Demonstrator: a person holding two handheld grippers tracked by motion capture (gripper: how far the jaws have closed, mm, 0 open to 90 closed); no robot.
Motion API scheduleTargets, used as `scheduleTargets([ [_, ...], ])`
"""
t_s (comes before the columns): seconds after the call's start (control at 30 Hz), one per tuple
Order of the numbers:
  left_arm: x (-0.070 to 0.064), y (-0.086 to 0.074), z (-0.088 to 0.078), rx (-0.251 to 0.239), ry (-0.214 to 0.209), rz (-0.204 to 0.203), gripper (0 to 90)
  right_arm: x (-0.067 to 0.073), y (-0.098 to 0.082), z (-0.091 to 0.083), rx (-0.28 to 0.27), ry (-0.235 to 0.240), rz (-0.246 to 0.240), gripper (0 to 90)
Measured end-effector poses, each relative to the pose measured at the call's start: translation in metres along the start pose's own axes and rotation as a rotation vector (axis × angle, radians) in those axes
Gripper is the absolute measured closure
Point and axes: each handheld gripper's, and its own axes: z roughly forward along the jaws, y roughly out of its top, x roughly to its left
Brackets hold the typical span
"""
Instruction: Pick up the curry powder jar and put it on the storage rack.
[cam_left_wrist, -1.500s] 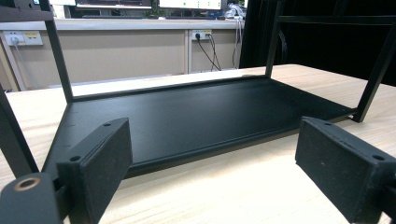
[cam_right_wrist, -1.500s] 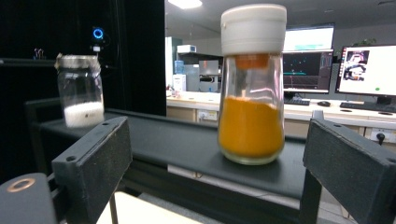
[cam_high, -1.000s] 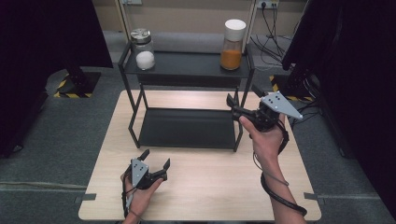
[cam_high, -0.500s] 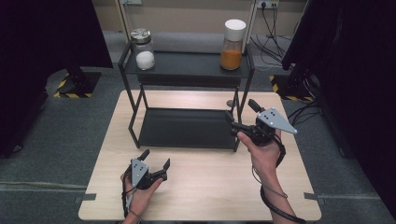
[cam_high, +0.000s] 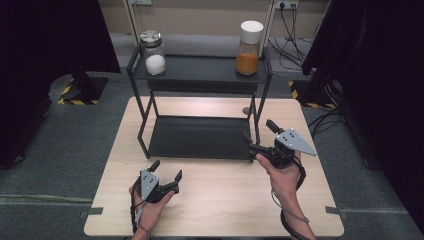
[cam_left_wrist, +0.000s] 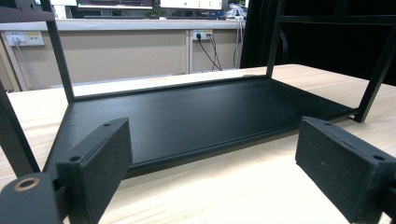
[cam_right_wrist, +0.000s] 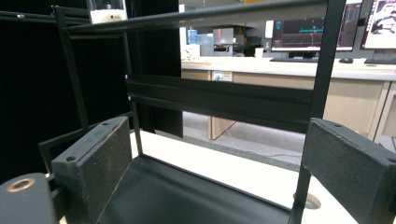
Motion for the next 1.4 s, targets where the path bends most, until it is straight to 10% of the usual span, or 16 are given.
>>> scheduleTargets([
  [1.4,-0.001,-0.001,0.000,-0.004,0.003,0.004,10.3,0.004,-0.068,-0.028,0.089,0.000,0.008,8.2],
])
